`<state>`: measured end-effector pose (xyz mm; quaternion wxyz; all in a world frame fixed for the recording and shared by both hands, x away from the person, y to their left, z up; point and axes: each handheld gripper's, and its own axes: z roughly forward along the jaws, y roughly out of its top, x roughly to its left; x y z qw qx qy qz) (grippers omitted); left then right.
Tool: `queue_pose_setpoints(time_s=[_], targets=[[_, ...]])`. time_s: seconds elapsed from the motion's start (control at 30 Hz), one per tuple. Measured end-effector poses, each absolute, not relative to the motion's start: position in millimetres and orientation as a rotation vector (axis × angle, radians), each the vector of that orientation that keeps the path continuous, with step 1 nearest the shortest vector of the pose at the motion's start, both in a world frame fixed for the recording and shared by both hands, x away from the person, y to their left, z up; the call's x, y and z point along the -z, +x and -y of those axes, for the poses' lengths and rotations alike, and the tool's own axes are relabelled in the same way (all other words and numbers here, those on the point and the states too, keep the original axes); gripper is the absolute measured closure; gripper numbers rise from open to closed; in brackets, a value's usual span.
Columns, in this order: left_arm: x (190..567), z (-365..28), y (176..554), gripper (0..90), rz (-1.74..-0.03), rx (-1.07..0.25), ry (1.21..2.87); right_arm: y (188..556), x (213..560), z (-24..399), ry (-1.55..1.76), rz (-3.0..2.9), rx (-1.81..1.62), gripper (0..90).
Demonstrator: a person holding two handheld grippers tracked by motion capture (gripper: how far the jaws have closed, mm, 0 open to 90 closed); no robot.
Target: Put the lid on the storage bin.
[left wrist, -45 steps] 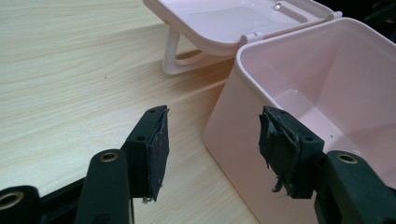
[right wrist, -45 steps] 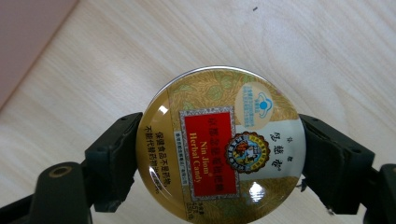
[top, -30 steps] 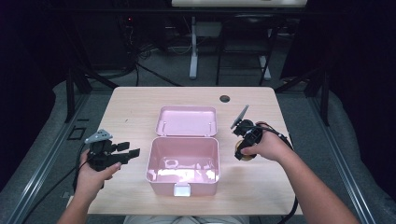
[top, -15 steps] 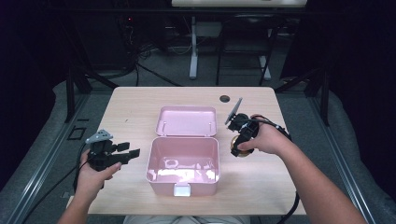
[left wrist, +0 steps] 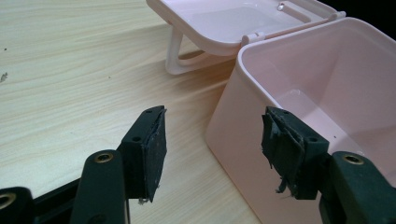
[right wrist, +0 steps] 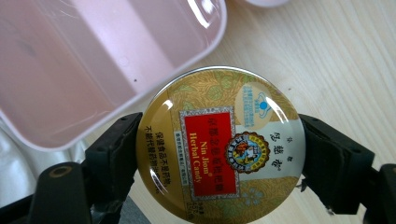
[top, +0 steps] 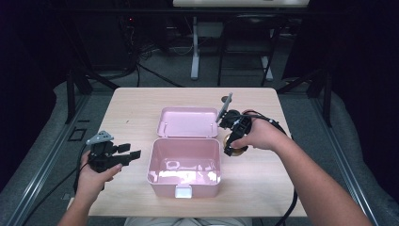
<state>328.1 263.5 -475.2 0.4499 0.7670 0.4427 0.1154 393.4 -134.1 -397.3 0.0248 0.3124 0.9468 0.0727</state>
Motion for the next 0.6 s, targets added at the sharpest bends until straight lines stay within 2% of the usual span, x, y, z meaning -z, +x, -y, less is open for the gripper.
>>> queue_pose_setpoints(time_s=[0.6], targets=[[474.8, -265.2, 328.1, 40.2, -1.102, -0.293, 1.894, 385.9, 398.6, 84.4, 0.787, -3.005, -0.209, 19.9]])
